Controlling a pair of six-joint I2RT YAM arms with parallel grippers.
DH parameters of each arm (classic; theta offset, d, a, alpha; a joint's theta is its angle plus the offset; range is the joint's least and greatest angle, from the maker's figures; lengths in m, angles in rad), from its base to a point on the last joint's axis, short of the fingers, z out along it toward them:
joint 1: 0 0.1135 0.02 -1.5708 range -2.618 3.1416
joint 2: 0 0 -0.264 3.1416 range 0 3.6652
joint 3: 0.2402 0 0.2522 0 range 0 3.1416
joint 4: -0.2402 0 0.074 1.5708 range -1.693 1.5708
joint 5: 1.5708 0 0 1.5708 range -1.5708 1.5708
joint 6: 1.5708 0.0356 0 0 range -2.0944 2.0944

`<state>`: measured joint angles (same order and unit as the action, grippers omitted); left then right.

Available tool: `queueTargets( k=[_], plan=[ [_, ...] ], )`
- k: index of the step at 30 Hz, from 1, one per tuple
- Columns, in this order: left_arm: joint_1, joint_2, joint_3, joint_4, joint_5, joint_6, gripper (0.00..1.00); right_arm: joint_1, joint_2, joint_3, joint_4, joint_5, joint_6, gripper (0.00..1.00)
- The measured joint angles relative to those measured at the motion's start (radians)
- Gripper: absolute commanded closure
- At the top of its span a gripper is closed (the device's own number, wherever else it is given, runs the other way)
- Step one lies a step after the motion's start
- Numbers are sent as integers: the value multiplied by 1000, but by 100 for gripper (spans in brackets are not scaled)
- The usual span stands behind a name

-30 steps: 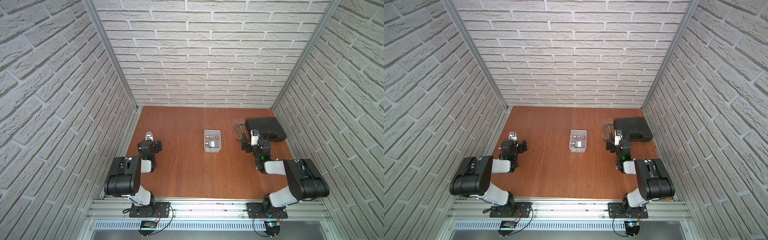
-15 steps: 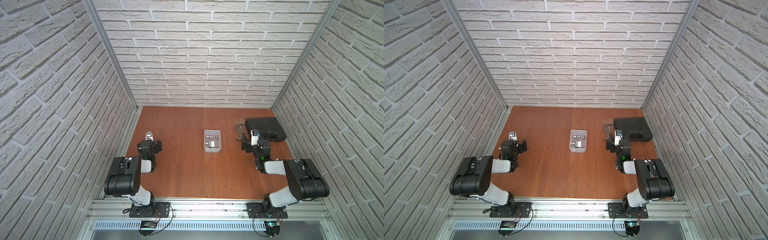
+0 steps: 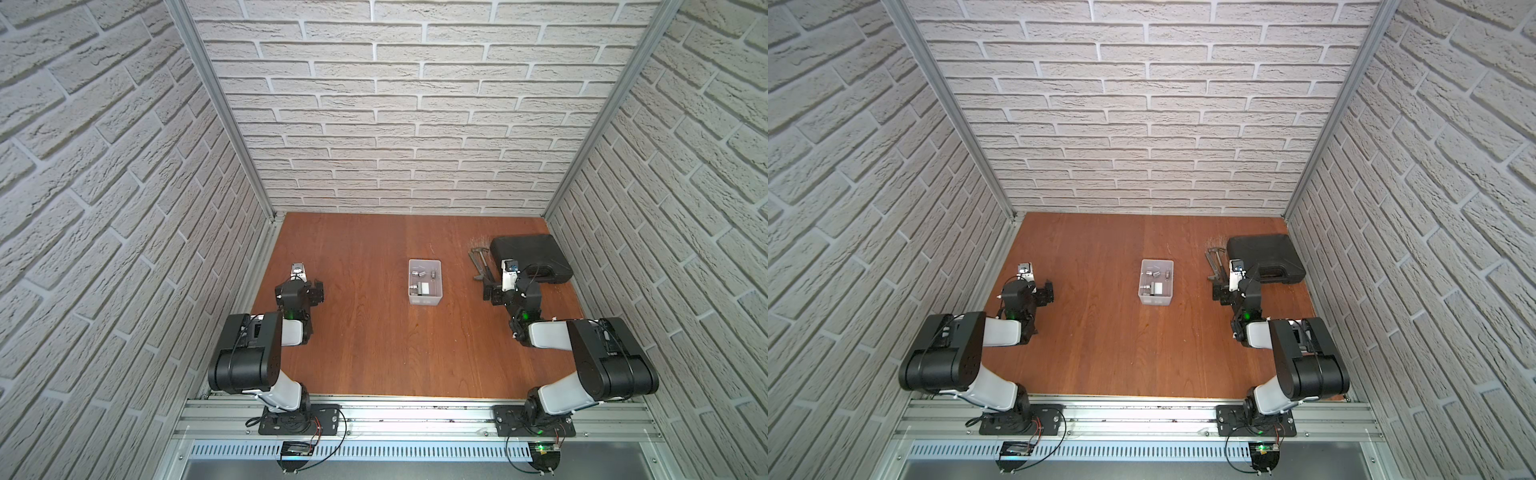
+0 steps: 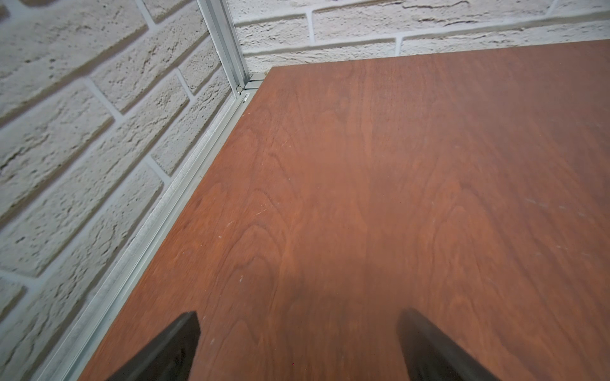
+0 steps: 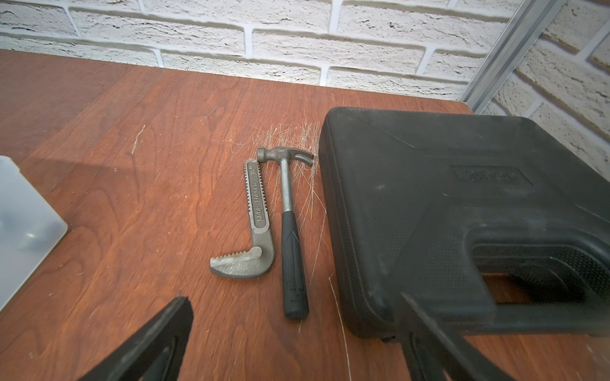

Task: Put the socket on the desktop into the storage box
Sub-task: Reset both arms

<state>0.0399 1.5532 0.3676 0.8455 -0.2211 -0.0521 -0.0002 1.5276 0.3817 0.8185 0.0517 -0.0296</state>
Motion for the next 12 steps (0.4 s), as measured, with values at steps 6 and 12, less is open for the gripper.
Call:
queueTargets(
  k=[6, 12],
  plan=[
    [0, 0, 0, 0, 0, 0, 1, 0, 0, 0, 0, 0, 0, 0],
    [0, 0, 0, 0, 0, 0, 2, -7, 0, 11, -8, -4, 4, 0]
  ],
)
